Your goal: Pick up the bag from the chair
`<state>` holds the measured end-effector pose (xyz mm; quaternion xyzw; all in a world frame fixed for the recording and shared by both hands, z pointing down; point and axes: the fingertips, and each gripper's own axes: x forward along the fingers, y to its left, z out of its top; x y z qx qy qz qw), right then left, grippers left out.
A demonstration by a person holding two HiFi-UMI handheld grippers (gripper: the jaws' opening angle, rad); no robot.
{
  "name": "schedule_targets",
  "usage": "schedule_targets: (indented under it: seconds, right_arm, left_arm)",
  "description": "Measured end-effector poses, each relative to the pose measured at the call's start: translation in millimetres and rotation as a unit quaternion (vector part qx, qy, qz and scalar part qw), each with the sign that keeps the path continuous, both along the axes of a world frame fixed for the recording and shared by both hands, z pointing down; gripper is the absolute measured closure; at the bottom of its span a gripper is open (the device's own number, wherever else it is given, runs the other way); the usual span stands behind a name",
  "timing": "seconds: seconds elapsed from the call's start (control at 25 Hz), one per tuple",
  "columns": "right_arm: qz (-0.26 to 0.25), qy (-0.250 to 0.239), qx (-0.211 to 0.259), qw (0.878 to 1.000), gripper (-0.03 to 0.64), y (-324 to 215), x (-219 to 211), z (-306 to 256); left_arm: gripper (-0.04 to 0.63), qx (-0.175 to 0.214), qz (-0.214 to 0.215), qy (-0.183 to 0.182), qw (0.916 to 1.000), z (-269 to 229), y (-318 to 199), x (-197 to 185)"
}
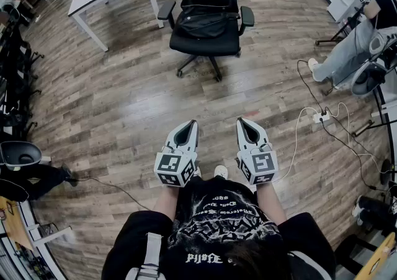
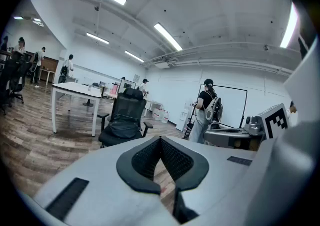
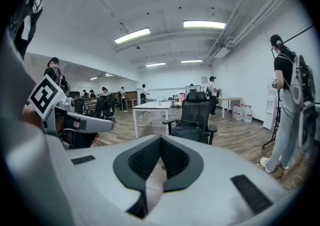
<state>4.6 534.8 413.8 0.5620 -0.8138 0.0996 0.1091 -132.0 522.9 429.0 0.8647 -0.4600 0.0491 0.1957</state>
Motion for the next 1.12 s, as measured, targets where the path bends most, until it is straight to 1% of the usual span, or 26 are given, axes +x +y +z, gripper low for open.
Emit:
schedule_targets:
  seconds: [0.24, 0.56, 0.68, 0.84, 0.96, 1.0, 1.04, 1.08, 1.12]
  right_arm:
    - [0.0, 0.004, 0.007, 1.0, 0.614, -1.6, 0.2, -3.1]
    - [0.008, -0.004, 0.012, 1.0, 0.614, 12.5, 3.5, -6.9]
    - [0.011, -0.013, 0.008, 1.0, 0.612, 18.3, 7.5, -5.2]
    - [0.019, -0.012, -0.007, 1.0, 0.612, 27.2, 13.7, 3.2]
    - [0.022, -0.017, -0.014, 1.0, 0.611, 30.8, 20.0, 6.0]
    - [0.02, -0.02, -0.015, 0.999, 0.606, 31.6, 20.4, 6.2]
    - [0.016, -0.023, -0.017, 0.999, 0.536, 31.8, 20.0, 6.4]
    - [0.013, -0.024, -0.019, 0.999, 0.525, 31.5, 19.7, 6.6]
    - [0.011, -0.023, -0.02, 0.999, 0.525, 30.9, 19.8, 6.5]
  left_arm:
    - [0.591, 0.005, -0.005, -0.012, 0.9999, -0.4, 0.4, -7.3]
    - [0.591, 0.014, -0.011, -0.013, 0.9997, -5.4, 14.8, -12.6]
    - [0.591, 0.017, -0.008, -0.015, 0.9997, -5.2, 20.8, -10.2]
    - [0.589, 0.014, -0.018, -0.005, 0.9997, -2.5, 29.5, -12.3]
    - [0.586, 0.013, -0.023, -0.005, 0.9996, -1.8, 32.0, -11.5]
    - [0.569, 0.011, -0.02, -0.002, 0.9997, -1.9, 32.8, -10.6]
    - [0.534, 0.007, -0.014, 0.005, 0.9999, -1.9, 33.4, -9.0]
    - [0.47, 0.002, -0.005, 0.014, 0.9999, -1.7, 33.9, -6.7]
    - [0.429, -0.003, 0.002, 0.021, 0.9998, -1.2, 34.0, -4.2]
